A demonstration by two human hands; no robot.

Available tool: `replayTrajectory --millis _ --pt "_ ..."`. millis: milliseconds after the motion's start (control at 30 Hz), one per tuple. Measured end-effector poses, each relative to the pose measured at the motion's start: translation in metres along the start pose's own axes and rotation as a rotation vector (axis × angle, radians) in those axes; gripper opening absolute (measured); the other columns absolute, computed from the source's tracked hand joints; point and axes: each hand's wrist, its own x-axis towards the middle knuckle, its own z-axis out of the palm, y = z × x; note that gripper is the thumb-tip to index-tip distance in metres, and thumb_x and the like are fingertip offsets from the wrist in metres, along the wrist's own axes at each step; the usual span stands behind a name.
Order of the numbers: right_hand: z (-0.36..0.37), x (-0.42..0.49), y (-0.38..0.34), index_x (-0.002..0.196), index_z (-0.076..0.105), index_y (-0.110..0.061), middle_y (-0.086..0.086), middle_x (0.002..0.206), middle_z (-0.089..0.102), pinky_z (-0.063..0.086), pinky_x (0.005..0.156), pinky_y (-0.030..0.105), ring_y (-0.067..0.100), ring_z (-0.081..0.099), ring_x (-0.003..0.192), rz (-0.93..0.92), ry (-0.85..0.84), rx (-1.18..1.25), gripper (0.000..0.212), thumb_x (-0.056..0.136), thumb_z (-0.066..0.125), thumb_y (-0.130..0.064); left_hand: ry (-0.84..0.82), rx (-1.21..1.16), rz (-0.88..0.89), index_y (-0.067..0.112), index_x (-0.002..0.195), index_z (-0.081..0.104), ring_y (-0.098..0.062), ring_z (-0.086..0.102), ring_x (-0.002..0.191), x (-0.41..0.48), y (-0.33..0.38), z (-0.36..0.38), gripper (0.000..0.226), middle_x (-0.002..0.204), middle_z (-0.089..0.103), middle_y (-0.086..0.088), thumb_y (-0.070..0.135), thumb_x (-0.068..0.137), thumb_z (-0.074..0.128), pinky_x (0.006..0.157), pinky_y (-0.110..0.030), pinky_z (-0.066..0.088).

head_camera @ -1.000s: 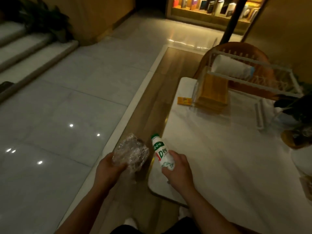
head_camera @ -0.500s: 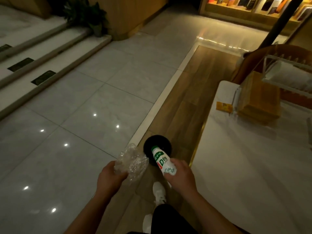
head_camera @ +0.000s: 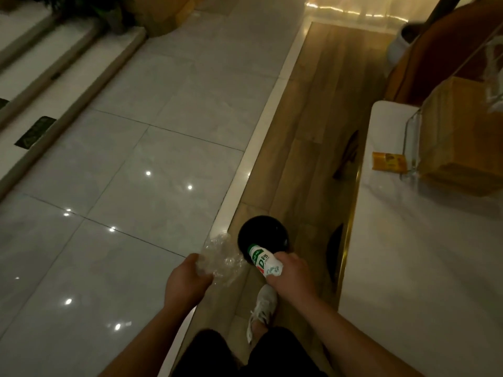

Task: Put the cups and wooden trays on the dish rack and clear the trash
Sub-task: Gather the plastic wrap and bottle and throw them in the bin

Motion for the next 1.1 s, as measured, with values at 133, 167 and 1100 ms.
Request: replayTrajectory --millis 133,167,1100 --pt "0.004 0.027 0.004 0.117 0.057 -0.022 0.007 0.115 0.059 0.048 0.082 0.034 0.027 0.055 0.105 0.064 -0.043 -0.083 0.05 0.076 0.067 -0.048 -0.081 0.097 0.034 0.023 0.113 0.063 -0.002 0.056 0.066 0.037 0.013 0.014 0.039 0.082 0.065 0.01 0.028 0.076 0.074 0.053 -0.017 0.038" --pt "0.007 0.033 0.005 0.117 0.057 -0.022 0.007 0.115 0.058 0.047 0.083 0.034 0.027 0.055 0.105 0.092 -0.054 -0.081 0.05 0.077 0.066 -0.05 -0.108 0.117 0.045 0.024 0.113 0.063 -0.004 0.058 0.068 0.047 0.015 0.02 0.038 0.084 0.066 0.009 0.031 0.077 0.072 0.054 -0.018 0.04" --pt "0.157 0.228 0.073 0.107 0.061 -0.021 0.006 0.112 0.057 0.055 0.08 0.041 0.026 0.058 0.1 0.582 -0.084 0.163 0.049 0.069 0.078 -0.046 -0.444 0.818 0.479 0.032 0.142 0.031 -0.027 0.066 0.085 0.289 -0.013 0.208 0.073 0.113 0.06 -0.01 0.019 0.082 0.071 0.063 -0.035 0.055"
